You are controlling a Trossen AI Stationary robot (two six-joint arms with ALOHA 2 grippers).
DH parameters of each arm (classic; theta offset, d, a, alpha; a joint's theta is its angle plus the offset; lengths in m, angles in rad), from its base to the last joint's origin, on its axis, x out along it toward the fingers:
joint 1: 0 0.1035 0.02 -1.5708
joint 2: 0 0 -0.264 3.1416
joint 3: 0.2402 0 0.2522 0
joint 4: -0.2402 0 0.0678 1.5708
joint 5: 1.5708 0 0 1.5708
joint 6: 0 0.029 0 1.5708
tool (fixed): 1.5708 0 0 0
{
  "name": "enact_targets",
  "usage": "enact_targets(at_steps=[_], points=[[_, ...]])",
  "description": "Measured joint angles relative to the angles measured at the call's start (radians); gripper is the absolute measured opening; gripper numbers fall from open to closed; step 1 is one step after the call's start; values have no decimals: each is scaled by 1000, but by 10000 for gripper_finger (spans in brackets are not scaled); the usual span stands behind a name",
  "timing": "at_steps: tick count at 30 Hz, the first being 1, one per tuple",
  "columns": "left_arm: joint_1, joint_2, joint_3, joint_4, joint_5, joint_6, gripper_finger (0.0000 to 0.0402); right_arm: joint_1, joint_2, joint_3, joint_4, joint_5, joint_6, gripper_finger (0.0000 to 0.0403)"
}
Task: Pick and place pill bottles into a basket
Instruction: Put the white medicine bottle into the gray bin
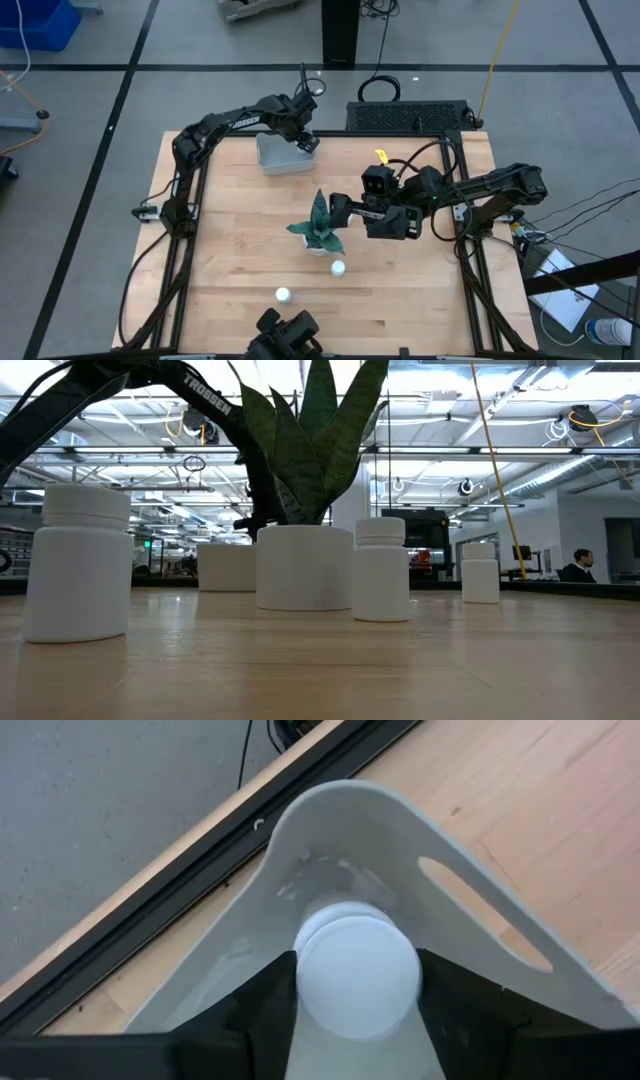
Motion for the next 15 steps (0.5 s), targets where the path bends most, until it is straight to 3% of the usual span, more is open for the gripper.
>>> enact_targets(at_steps=[9,15], points=[[0,-8,0,-20,25,-6,271,0,0,0,0,-1,2,357],[-15,-75,0,-29,19,9,261,-8,0,0,-9,1,-5,357]])
